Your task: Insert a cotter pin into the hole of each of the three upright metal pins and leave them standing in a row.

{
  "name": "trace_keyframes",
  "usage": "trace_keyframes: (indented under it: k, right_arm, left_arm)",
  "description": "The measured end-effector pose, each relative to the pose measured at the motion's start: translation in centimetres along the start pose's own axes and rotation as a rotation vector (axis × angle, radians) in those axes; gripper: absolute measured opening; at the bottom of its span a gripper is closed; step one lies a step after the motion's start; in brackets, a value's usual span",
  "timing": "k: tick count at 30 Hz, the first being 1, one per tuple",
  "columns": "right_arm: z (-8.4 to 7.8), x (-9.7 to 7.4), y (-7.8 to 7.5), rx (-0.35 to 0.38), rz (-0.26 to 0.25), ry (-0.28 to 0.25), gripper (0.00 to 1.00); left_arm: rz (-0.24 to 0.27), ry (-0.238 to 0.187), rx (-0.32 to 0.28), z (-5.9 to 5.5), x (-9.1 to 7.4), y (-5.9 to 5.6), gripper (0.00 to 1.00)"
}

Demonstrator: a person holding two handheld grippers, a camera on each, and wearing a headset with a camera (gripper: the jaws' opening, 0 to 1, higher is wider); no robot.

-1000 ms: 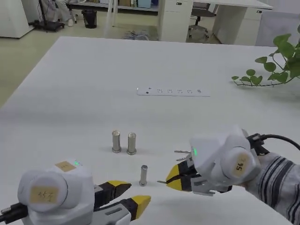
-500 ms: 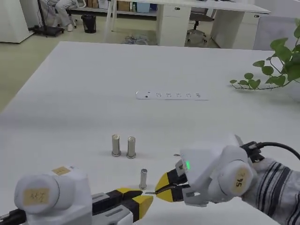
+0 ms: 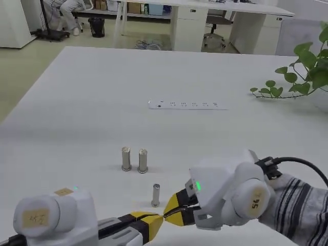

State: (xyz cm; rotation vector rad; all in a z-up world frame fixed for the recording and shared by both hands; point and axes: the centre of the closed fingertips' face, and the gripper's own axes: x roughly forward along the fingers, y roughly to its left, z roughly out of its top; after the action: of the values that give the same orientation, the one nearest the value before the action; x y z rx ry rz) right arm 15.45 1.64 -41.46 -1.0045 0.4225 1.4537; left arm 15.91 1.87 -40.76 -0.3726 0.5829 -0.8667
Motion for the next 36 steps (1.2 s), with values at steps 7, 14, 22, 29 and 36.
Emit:
trace_keyframes:
  k: [7,14,22,29,36]
  right_arm:
    - [0.1,0.1,0.2,-0.001,0.007,0.003,0.00]
    - [0.3,0.0,0.0,0.027,-0.004,-0.013,0.00]
    - [0.0,0.1,0.5,0.070,0.013,-0.016,0.02]
    - [-0.2,0.1,1.0,0.114,0.038,-0.022,0.02]
    - [0.0,0.1,1.6,0.130,0.065,-0.036,0.02]
  left_arm:
    - [-0.007,0.002,-0.013,-0.2,-0.1,-0.1,0.00]
    - [-0.018,-0.010,0.004,0.0,-0.2,-0.2,0.00]
    - [-0.057,0.010,0.105,-0.2,-0.5,-1.0,0.00]
    - [-0.082,0.047,0.234,-0.5,-0.9,-1.3,0.00]
    - [-0.119,0.096,0.362,-0.8,-1.2,-1.8,0.00]
